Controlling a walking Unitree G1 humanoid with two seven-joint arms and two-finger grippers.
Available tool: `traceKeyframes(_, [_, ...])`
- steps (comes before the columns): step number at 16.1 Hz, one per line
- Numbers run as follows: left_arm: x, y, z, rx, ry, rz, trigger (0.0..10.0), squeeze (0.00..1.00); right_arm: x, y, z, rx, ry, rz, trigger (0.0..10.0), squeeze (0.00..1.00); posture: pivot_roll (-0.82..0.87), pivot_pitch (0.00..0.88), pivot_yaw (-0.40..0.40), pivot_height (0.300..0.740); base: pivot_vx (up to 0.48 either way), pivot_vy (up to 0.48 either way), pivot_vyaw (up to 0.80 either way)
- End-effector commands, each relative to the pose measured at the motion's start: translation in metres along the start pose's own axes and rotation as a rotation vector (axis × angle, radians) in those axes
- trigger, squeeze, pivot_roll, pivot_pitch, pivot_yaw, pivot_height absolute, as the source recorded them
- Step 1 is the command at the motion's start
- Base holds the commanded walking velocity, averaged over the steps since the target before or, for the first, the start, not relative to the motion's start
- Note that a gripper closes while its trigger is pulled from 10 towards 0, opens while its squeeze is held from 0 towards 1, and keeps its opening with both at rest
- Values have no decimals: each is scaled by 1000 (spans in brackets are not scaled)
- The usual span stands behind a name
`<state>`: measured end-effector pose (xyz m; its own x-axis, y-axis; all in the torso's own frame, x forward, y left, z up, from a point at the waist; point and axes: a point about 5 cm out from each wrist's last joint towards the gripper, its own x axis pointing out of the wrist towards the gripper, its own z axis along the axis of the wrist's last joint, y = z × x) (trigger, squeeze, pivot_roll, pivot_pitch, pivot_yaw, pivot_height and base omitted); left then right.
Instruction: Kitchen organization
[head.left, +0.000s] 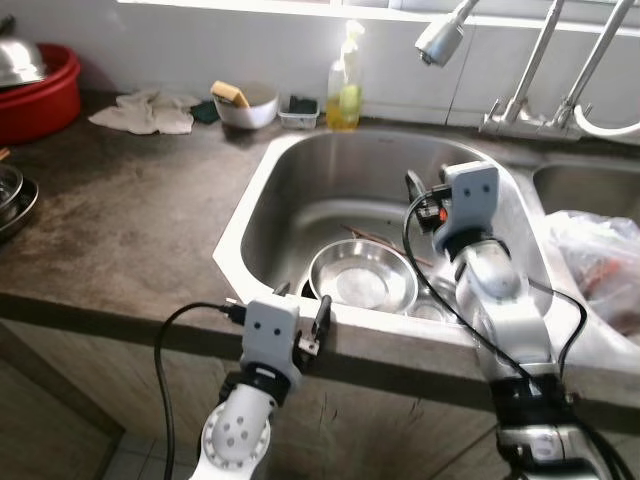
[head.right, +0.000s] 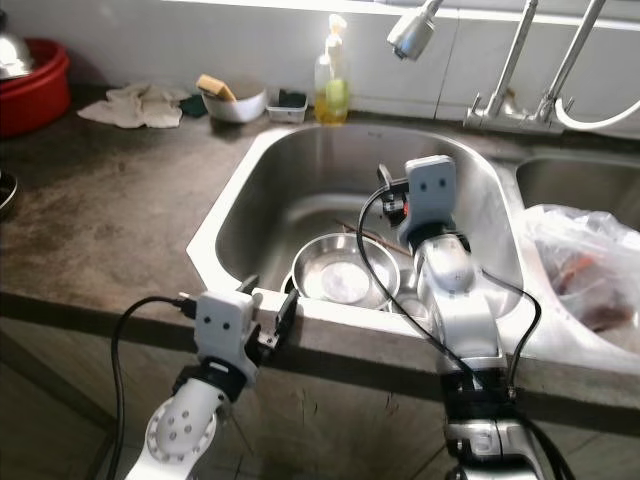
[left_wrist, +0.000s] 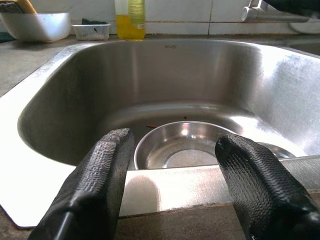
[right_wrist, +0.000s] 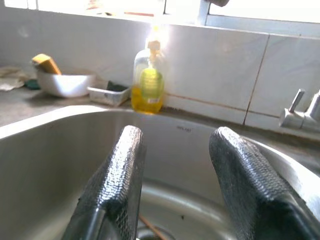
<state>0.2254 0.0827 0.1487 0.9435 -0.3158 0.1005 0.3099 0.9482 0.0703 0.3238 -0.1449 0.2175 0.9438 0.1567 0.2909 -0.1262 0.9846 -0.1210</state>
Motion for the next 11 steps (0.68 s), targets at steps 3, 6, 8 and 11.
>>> traceKeyframes(3, [2,3,1,12,-20,-9,10000,0,-28,5,9,9,-47,-19,10000,0,91,36,-27,740,0,0,0])
traceKeyframes(6, [1,6,0,16,-22,-7,10000,0,-56,13,3,7,-11,10,10000,0,80,22,-20,740,0,0,0])
traceKeyframes(8, [1,7,0,15,-23,-7,10000,0,-62,15,0,8,4,24,10000,0,79,23,-16,740,0,0,0])
traceKeyframes(11, [-1,8,0,16,-27,-9,10000,0,-71,15,-5,14,38,24,10000,0,79,19,-20,740,0,0,0])
